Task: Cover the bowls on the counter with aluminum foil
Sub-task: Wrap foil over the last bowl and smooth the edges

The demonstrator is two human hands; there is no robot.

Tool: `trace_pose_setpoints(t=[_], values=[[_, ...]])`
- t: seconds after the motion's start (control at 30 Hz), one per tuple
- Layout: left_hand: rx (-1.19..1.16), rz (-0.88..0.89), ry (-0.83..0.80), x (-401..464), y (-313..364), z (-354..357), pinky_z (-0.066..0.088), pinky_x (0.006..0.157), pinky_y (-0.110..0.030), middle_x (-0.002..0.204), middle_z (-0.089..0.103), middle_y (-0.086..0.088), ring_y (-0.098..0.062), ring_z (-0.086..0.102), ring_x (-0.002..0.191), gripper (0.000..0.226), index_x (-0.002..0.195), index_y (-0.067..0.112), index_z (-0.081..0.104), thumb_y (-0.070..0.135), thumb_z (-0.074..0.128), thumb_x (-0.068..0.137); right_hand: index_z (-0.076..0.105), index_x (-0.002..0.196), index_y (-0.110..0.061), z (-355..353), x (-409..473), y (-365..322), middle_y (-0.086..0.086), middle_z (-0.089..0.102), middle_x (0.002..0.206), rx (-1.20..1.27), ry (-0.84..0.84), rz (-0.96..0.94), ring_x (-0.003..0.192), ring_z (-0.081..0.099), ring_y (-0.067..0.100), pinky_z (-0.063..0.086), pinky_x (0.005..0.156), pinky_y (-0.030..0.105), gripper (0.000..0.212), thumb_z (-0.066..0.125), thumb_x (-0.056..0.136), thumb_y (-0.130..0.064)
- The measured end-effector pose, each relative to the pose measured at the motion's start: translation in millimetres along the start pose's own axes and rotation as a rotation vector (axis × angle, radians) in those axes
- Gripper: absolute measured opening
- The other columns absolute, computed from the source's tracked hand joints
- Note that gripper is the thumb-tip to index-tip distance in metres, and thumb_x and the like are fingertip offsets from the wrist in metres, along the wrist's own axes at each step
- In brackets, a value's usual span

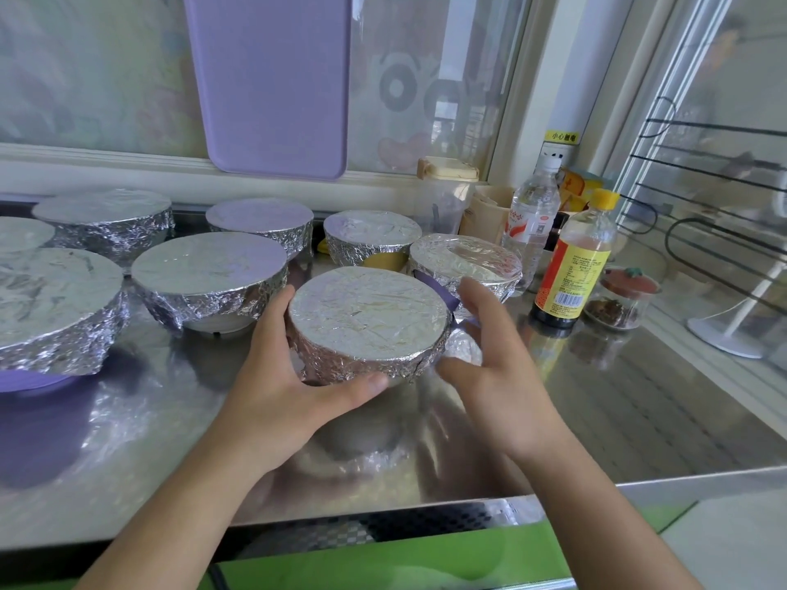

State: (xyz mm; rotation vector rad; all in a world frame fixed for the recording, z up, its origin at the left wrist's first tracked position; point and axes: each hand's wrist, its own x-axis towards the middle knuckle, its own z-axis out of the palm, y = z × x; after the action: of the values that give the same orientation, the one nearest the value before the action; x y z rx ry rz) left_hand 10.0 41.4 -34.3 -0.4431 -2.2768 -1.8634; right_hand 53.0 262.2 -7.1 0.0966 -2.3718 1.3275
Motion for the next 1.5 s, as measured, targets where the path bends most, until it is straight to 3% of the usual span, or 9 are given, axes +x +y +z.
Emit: trace_pose_setpoints(t=[0.23,0.53,0.7,0.87,1.0,1.1,1.27,1.43,1.5], values=[[-0.082,0.01,0.015,5.4,-6.3,-2.0,0.045,0.084,0.001,0.137,0.064,0.018,0.016,0.061,0.115,0.108,0.149,0.029,0.05,0.022,0.098,0.053,0.045,0.156,-0.029,-1.8,5.9,1.6,-0.015,0.063,0.146,0.361,-0.244,0.04,0.141,0.052,0.003,0.04,0.118,0.034,0.089,0.062,0.076,0.008],[0.002,0.032,-0.056,1.2,-5.1,-4.8,0.042,0.115,-0.035,0.14,0.062,0.026,0.006,0.057,0.129,0.098,0.147,0.047,0.048,0.052,0.097,0.061,0.046,0.147,-0.045,-3.6,2.7,7.9,-0.028,0.06,0.144,0.29,-0.173,0.079,0.138,0.052,-0.003,0.039,0.122,0.043,0.079,0.086,0.079,-0.044],[0.1,-0.002,-0.02,-4.6,5.2,-3.2,0.03,0.125,-0.032,0.166,0.023,0.028,0.015,0.025,0.147,0.143,0.165,0.044,0.007,0.075,0.089,0.052,0.047,0.145,-0.046,1.0,3.0,6.4,-0.029,0.061,0.141,0.329,-0.209,0.064,0.137,0.052,-0.005,0.037,0.122,0.041,0.066,0.081,0.091,-0.032],[0.107,-0.019,-0.087,-3.6,4.1,-2.5,0.019,0.095,0.011,0.156,0.025,0.042,0.038,0.021,0.13,0.13,0.166,0.042,-0.004,0.068,0.079,0.069,0.043,0.155,-0.039,3.6,0.2,9.8,-0.016,0.061,0.148,0.379,-0.205,0.087,0.142,0.052,0.007,0.036,0.122,0.047,0.071,0.075,0.092,-0.034],[0.083,-0.025,-0.11,-5.1,5.2,-4.5,0.024,0.107,0.0,0.156,0.028,0.045,0.032,0.026,0.133,0.129,0.165,0.046,-0.002,0.069,0.079,0.067,0.046,0.154,-0.033,2.0,-1.3,11.6,-0.018,0.066,0.139,0.409,-0.119,0.111,0.13,0.06,0.002,0.045,0.113,0.037,0.073,0.076,0.087,-0.036],[0.088,-0.009,-0.107,-6.6,9.7,-3.7,0.029,0.1,0.005,0.132,0.037,0.061,0.034,0.035,0.126,0.115,0.161,0.05,0.012,0.061,0.082,0.07,0.055,0.143,-0.033,0.7,0.9,12.7,-0.021,0.068,0.13,0.37,-0.041,0.103,0.123,0.062,-0.002,0.047,0.103,0.029,0.056,0.072,0.09,-0.038],[0.155,0.029,0.055,-20.3,-0.3,-14.9,0.038,0.12,-0.039,0.156,0.042,0.028,0.004,0.041,0.144,0.1,0.152,0.048,0.036,0.074,0.083,0.068,0.045,0.151,-0.039,4.0,2.2,7.4,-0.023,0.052,0.146,0.114,0.107,-0.003,0.136,0.045,-0.005,0.037,0.114,0.032,0.064,0.06,0.09,-0.052],[0.145,0.073,0.138,-24.1,-1.3,-19.4,0.054,0.103,-0.038,0.113,0.072,0.017,-0.003,0.068,0.111,0.023,0.105,0.039,0.067,0.039,0.08,0.087,0.043,0.153,-0.039,11.5,10.8,1.6,-0.028,0.044,0.152,0.097,0.048,-0.06,0.141,0.037,-0.011,0.032,0.114,0.027,0.063,0.056,0.093,-0.051],[0.096,0.054,0.111,-19.9,-2.5,-19.2,0.058,0.097,-0.043,0.101,0.076,0.013,-0.007,0.073,0.101,0.019,0.095,0.037,0.07,0.021,0.078,0.091,0.043,0.155,-0.035,16.0,14.0,-0.2,-0.023,0.048,0.152,0.129,0.036,-0.036,0.141,0.041,-0.007,0.034,0.119,0.034,0.067,0.058,0.091,-0.052]])
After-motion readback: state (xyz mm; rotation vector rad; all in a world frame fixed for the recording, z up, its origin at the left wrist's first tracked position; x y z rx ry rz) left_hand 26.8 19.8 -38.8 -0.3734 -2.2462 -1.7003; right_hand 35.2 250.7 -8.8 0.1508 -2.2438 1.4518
